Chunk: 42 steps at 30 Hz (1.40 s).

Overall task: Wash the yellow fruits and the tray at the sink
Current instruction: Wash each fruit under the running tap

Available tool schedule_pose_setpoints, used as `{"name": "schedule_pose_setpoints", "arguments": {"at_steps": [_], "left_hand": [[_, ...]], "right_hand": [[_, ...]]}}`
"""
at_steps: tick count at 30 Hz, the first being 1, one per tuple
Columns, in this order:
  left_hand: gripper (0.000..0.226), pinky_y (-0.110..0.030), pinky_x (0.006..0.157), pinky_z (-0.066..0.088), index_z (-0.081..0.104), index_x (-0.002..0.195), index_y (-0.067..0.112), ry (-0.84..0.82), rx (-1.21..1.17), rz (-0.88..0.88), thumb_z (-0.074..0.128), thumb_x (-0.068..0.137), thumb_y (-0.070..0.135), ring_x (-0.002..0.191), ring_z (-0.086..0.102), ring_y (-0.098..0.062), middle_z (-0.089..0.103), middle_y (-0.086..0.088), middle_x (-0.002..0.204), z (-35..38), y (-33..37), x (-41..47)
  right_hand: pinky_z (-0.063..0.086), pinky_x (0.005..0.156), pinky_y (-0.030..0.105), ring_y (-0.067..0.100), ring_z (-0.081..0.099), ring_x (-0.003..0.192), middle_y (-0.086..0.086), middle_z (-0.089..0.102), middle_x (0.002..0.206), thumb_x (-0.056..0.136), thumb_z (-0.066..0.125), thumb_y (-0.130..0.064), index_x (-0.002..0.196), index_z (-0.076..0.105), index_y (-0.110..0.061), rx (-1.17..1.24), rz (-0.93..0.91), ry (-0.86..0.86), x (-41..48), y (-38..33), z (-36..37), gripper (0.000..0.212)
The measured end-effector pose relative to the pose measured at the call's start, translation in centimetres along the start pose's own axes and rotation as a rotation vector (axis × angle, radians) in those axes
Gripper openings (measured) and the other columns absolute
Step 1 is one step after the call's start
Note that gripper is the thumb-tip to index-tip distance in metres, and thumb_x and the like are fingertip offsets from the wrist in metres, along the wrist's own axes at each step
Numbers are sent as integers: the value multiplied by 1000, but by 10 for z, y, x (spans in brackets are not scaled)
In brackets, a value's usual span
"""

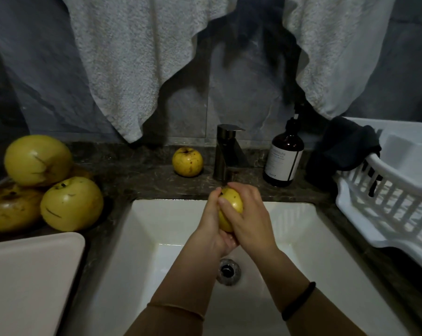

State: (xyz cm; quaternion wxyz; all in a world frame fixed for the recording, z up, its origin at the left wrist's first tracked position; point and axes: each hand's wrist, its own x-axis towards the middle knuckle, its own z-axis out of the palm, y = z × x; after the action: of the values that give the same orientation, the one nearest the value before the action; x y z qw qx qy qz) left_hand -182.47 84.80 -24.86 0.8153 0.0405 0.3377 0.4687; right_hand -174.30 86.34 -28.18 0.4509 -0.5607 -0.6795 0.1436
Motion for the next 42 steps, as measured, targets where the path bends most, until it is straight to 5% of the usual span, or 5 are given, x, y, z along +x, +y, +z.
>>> {"name": "schedule_pose_setpoints", "arguments": {"at_steps": [15,27,32,37,42], "left_hand": [[80,-30,39,53,58,120,4,194,24,-32,59,72,69,58,64,-31,65,-21,96,-11,8,16],[83,-11,35,38,60,91,0,221,469,12,29,83,77,31,53,-19,65,-20,58,-10,5,23],[60,-28,48,53,61,104,-1,392,886,335,23,98,45,51,65,-29,66,-21,68,-16,4,42],[46,-47,86,52,60,111,16,551,1141,924,26,100,46,97,61,-31,65,-11,105,-18,2,41],[69,-43,73,59,33,140,28,240,1067,607,41,85,69,103,59,-29,52,-7,126,-11,-5,42]], "right_hand": [[46,73,29,11,54,82,-1,56,92,101,40,-33,97,56,-21,719,700,-14,10,-3,-8,20],[51,60,36,34,64,88,21,56,121,96,38,-53,131,45,-14,980,896,-20,15,-1,-6,53],[48,95,51,32,58,102,16,55,115,95,45,-49,114,45,-20,1070,933,122,16,7,-6,35],[49,91,50,33,56,110,13,52,123,95,46,-49,122,41,-22,1041,867,107,18,10,-3,38],[46,100,48,26,56,112,8,56,126,92,51,-50,125,51,-19,852,727,80,16,15,2,45]]}}
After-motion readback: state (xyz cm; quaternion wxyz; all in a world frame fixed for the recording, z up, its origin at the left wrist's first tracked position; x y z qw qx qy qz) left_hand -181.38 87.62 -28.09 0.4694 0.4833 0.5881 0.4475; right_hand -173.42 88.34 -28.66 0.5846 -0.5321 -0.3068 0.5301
